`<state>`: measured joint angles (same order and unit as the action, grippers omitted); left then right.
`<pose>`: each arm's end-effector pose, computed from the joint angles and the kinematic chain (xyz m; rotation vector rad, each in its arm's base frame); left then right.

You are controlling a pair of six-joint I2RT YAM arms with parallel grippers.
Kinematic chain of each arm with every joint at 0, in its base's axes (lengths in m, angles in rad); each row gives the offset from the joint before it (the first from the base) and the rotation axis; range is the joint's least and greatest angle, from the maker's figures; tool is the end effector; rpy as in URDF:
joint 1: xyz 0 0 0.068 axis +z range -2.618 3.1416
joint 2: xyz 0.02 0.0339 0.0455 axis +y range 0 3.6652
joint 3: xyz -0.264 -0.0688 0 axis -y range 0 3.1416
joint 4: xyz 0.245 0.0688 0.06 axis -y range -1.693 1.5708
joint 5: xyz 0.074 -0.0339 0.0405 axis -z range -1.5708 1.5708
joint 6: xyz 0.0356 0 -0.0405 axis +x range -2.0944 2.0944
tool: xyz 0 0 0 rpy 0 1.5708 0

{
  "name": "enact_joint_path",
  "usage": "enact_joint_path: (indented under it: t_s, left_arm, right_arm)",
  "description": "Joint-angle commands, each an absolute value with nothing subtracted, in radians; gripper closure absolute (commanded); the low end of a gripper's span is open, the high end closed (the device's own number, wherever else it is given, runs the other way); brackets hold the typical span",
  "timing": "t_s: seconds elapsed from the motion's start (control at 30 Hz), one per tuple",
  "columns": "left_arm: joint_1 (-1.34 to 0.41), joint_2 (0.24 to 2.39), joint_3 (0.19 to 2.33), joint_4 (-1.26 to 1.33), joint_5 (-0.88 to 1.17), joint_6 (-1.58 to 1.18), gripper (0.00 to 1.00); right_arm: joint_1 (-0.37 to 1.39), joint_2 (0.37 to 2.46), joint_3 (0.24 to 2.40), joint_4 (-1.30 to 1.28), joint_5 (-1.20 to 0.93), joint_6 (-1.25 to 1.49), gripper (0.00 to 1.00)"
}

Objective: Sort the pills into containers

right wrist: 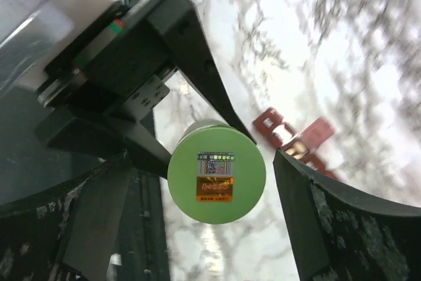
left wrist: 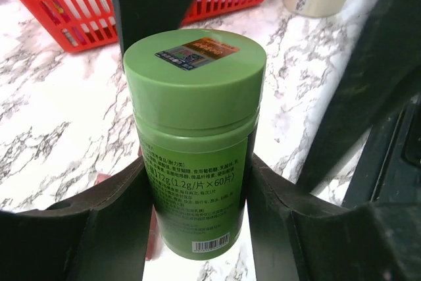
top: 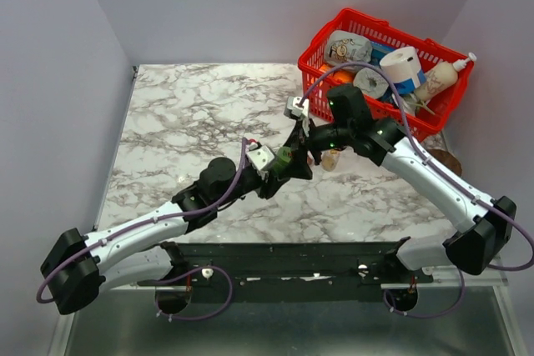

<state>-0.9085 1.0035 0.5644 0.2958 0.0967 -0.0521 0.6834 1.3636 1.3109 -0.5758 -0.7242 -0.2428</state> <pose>0.1410 -0.1864 0.2707 0.8058 1.5860 -0.7875 0.2138 0.2045 0.3597 -1.3399 1.7490 1.0405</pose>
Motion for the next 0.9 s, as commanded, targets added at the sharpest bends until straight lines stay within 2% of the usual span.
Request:
enact_joint_path:
  t_s: [0.0, 0.1, 0.13, 0.23, 0.37, 0.57, 0.87]
  left_arm:
    - [-0.871, 0.942, 0.563, 0.377, 0.288, -0.026, 1.00]
    - [-0.853, 0.913, 0.551, 0.344, 0.480, -0.023, 1.00]
    - [-0.851, 0.908, 0.555, 0.322, 0.556, -0.023, 1.00]
    - [-0.848, 0.913, 0.581, 0.269, 0.624, -0.017, 1.00]
    - [-0.844, 0.937, 0.606, 0.235, 0.693, -0.011, 1.00]
    - [-0.813, 0.972, 0.634, 0.201, 0.752, -0.006, 1.00]
    - [-0.759, 0.969, 0.612, 0.294, 0.810, -0.080, 1.00]
  right_arm:
    - [0.686, 1.361, 1.429, -0.811, -0.845, -0.559, 0.00]
    - [0.684, 1.336, 1.451, -0.982, -0.932, -0.886, 0.00]
    - [0.686, 1.336, 1.462, -1.042, -0.963, -1.073, 0.00]
    - [0.686, 1.367, 1.512, -1.218, -1.043, -1.254, 0.00]
    - [0.687, 1.439, 1.569, -1.288, -1.095, -1.304, 0.01]
    - [0.690, 1.477, 1.597, -1.362, -1.154, -1.307, 0.09]
    - [0.696, 1.439, 1.537, -1.249, -1.101, -1.198, 0.28]
